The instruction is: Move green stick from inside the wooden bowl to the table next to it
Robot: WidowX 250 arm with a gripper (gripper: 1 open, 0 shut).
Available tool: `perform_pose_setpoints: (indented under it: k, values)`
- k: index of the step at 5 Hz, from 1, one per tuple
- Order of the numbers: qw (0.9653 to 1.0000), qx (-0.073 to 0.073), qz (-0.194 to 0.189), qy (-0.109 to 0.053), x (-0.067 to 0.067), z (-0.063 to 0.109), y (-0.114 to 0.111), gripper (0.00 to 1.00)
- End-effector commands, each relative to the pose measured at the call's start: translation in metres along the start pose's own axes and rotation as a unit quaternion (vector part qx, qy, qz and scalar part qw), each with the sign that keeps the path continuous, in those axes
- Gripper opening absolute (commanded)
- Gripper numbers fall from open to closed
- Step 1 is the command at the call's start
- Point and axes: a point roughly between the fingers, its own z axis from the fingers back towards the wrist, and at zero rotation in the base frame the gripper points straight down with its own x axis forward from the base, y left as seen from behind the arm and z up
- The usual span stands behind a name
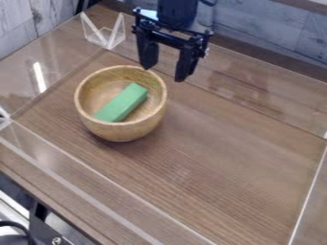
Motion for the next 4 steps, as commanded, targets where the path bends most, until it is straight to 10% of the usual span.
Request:
perform_pose_setpoints:
  k: [1,4]
  values:
    - [0.9993,0.007,0.011,-0.034,-0.006,0.01,0.018,1.0]
    - [0.9971,0.029,0.034,-0.061,-0.028,-0.009,0.054,1.0]
